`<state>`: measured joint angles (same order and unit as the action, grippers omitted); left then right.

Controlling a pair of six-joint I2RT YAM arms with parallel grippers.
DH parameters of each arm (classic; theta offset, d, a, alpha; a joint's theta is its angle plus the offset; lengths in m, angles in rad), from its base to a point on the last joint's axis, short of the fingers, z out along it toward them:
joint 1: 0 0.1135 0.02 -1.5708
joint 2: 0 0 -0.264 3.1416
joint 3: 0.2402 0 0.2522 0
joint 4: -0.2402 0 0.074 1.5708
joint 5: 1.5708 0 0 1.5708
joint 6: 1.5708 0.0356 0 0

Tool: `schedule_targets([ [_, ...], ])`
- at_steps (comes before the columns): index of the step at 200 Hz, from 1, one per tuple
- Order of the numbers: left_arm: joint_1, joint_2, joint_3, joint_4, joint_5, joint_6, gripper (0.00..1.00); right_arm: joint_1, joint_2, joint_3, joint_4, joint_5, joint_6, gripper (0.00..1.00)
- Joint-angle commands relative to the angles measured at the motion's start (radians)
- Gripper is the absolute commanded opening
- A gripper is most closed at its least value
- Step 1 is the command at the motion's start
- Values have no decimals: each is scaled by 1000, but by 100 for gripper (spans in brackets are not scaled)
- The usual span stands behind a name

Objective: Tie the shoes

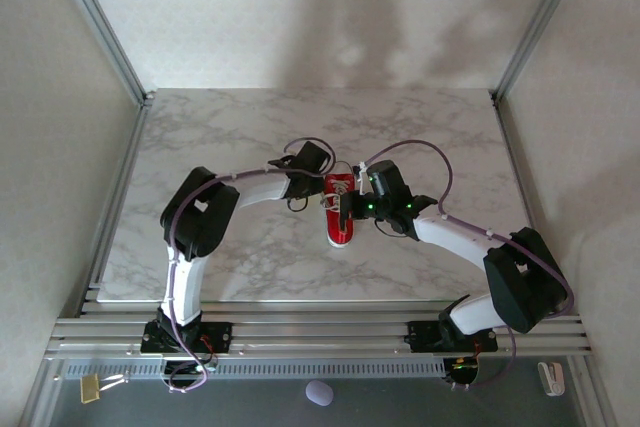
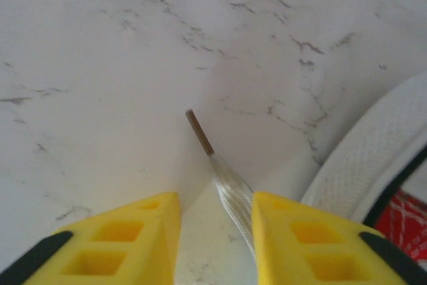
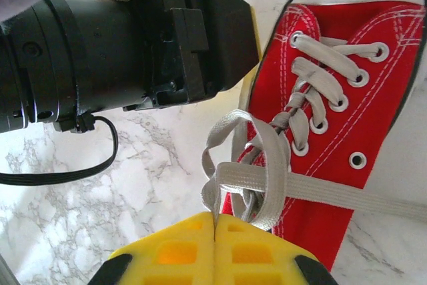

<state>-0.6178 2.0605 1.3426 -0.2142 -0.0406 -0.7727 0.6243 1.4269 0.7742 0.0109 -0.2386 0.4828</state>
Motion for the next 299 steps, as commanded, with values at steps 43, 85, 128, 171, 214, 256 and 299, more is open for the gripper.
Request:
schedule_targets([
  [43, 26, -147, -117, 49, 15, -14, 57, -6, 43, 78, -48, -18, -40, 0],
  [85, 26, -271, -228, 66, -1, -29, 57, -6, 46, 94, -76, 7, -53, 0],
  [128, 8, -380, -382, 142, 99, -53, 21, -6, 40, 102, -92, 21, -47, 0],
  [171, -77, -401, -479, 216, 179, -111, 5, -6, 43, 112, -98, 24, -44, 0],
  [214, -147, -385, -522, 280, 205, -172, 4, -6, 44, 111, -95, 22, -38, 0],
  [256, -195, -360, -541, 318, 222, -205, 4, -5, 35, 102, -97, 35, -31, 0],
  [299, -238, -329, -539, 356, 233, -224, 4, -6, 30, 97, -98, 46, -17, 0],
])
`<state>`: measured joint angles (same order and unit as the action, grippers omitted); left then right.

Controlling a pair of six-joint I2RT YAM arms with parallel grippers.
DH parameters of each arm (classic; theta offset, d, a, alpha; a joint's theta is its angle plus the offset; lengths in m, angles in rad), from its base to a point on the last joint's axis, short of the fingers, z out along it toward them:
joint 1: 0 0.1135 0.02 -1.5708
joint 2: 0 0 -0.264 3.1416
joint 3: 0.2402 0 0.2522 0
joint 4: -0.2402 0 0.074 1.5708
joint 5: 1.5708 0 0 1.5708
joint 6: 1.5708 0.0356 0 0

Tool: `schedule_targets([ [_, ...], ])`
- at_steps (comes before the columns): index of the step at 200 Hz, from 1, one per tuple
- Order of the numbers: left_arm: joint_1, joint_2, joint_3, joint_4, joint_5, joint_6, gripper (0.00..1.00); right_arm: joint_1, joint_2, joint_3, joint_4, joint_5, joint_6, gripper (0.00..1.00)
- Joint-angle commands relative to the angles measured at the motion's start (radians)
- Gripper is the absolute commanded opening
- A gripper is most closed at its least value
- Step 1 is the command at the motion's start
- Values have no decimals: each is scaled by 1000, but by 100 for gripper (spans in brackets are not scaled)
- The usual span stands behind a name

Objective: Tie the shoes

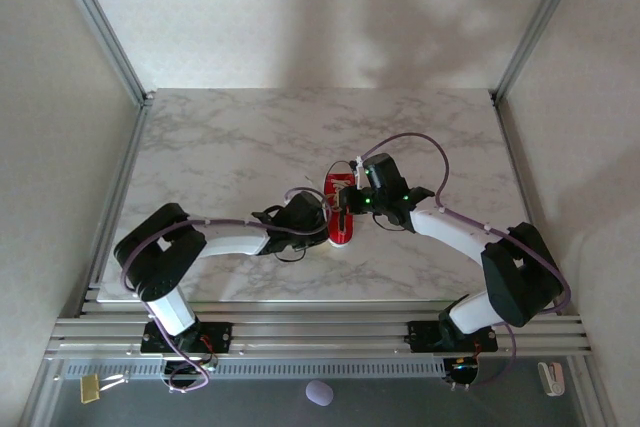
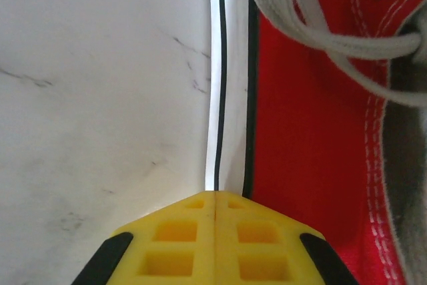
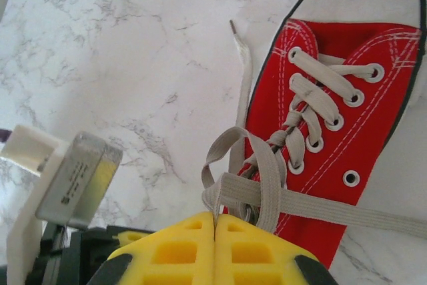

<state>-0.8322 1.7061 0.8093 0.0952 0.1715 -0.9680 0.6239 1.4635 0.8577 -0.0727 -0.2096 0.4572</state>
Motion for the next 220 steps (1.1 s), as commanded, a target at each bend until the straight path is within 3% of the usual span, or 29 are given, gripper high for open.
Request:
schedule_targets([
  [1, -24, 27, -5, 49, 22, -30, 4, -6, -6, 14, -13, 17, 9, 0],
  [60, -38, 25, -9, 128, 35, -39, 4, -7, -15, 3, -16, 34, 21, 0],
  [85, -40, -95, -99, 186, -26, -32, 2, -7, -10, 4, -31, 53, 19, 0],
  [119, 5, -213, -113, 82, -131, 28, 9, -7, 7, 14, -55, 61, 11, 0],
  [179, 114, -114, 59, 18, -46, 195, 10, -5, 23, 49, -125, 90, 53, 0],
  [220, 122, -19, 169, -28, 12, 176, 3, 10, 42, 81, -165, 102, 87, 0],
])
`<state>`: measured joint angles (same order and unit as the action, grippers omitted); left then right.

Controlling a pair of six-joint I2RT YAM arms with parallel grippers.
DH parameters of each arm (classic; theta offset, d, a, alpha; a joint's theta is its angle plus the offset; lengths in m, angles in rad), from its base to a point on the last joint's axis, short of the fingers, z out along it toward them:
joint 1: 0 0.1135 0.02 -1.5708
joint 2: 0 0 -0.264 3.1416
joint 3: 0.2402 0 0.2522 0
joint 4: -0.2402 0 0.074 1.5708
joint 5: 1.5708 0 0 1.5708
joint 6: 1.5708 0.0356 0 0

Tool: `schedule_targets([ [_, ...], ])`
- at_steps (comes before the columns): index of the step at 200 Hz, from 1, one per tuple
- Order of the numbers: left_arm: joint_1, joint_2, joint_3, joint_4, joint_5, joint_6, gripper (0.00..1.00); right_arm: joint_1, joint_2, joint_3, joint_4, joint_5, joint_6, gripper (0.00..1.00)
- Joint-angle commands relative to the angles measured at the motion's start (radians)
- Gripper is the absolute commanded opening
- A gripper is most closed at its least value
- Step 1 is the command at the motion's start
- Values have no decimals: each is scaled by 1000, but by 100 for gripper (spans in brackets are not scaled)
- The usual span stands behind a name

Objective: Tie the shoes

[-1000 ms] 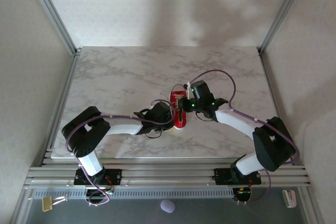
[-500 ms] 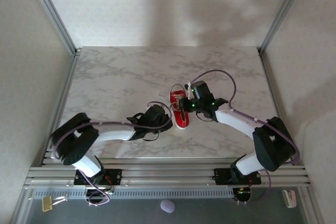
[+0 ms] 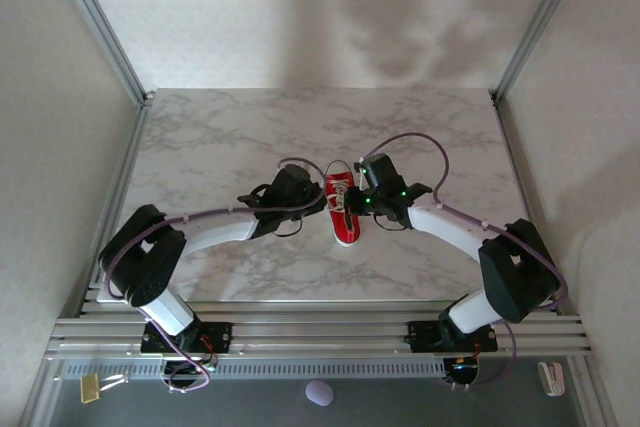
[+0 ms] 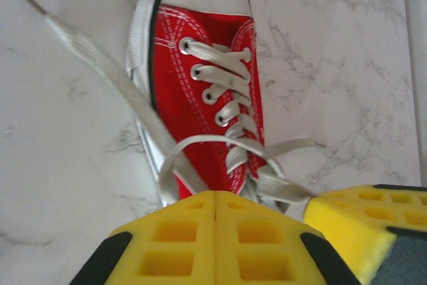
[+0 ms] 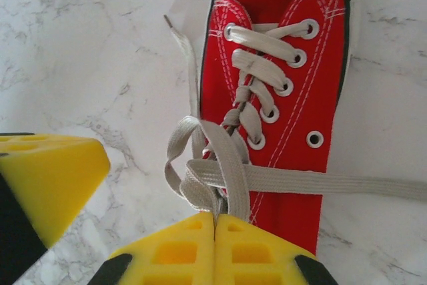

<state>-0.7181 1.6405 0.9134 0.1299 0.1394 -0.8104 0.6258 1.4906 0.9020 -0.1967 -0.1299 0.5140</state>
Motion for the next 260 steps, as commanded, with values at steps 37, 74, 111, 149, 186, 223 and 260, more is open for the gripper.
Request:
schedule_targets([
  [37, 8, 123, 125, -90, 84, -28, 3, 9, 22, 37, -40, 27, 34, 0],
  [74, 11, 162, 164, -135, 65, -43, 4, 11, 23, 38, -41, 28, 31, 0],
  [111, 16, 177, 170, -130, 68, -61, 5, 11, 30, 40, -45, 26, 26, 0],
  [149, 15, 180, 160, -128, 70, -72, 7, 12, 32, 40, -43, 27, 24, 0],
  [186, 16, 199, 160, -112, 86, -79, 8, 11, 33, 35, -40, 26, 27, 0],
  [223, 16, 200, 154, -107, 85, -86, 12, 11, 34, 35, -40, 24, 27, 0],
  [260, 15, 210, 157, -105, 86, -91, 14, 11, 36, 35, -38, 21, 28, 0],
])
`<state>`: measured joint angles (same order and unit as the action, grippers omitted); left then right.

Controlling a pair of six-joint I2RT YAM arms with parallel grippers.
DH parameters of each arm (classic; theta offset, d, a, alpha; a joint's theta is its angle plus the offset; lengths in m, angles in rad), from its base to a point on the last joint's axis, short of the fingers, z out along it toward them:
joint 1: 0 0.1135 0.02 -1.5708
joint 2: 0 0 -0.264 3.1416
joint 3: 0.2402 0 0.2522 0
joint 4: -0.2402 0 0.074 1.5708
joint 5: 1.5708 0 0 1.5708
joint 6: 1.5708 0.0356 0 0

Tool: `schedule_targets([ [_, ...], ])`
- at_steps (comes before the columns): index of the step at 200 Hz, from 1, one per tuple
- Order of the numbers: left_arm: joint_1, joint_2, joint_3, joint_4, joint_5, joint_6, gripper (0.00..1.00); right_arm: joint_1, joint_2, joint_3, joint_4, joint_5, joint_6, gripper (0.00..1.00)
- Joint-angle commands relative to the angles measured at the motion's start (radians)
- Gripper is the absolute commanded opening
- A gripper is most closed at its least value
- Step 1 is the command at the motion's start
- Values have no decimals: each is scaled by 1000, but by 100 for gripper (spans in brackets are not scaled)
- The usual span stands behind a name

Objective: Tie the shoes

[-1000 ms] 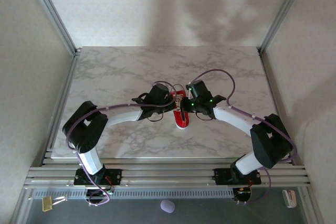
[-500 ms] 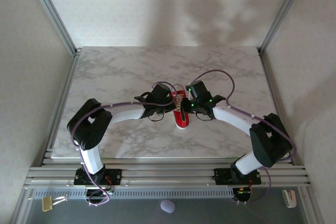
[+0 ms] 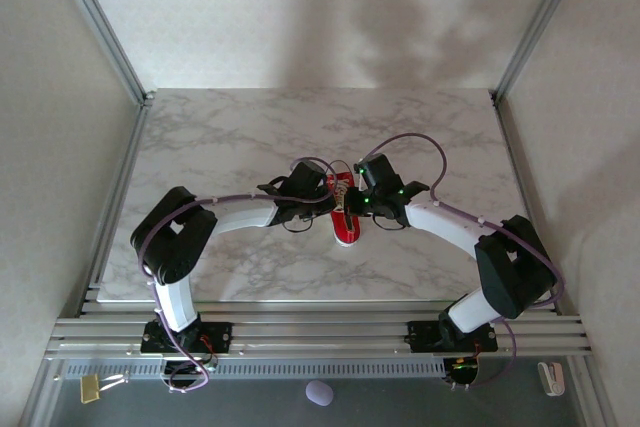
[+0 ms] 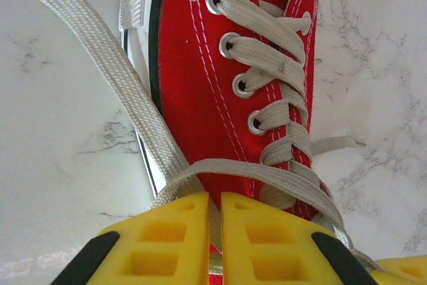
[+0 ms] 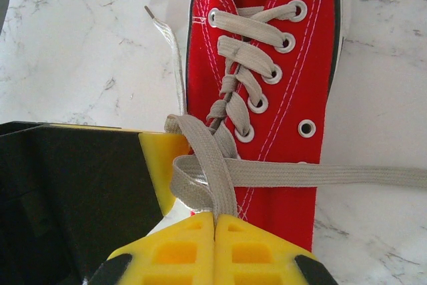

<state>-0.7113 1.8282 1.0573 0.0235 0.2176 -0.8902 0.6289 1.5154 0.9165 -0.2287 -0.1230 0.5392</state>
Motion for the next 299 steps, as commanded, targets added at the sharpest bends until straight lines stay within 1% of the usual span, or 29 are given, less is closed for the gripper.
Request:
schedule_targets([
  [1, 8, 23, 13, 1, 8, -11, 14, 8, 11, 21, -6, 14, 2, 0],
  [83, 9, 55, 27, 1, 14, -18, 20, 8, 14, 19, -8, 13, 4, 0],
  [142, 9, 85, 54, -11, 23, -29, 21, 8, 19, 16, -2, 6, 4, 0],
  [180, 8, 106, 78, -36, 23, -32, 16, 9, 16, 7, 4, 3, 7, 0],
  [216, 9, 116, 88, -42, 25, -29, 9, 8, 9, 1, 4, 7, 5, 0],
  [260, 12, 84, 102, -38, 8, -25, 0, 8, -7, -4, -11, 50, -1, 0],
  [299, 18, 28, 102, -31, -19, -6, 0, 8, -14, -2, -20, 67, -4, 0],
])
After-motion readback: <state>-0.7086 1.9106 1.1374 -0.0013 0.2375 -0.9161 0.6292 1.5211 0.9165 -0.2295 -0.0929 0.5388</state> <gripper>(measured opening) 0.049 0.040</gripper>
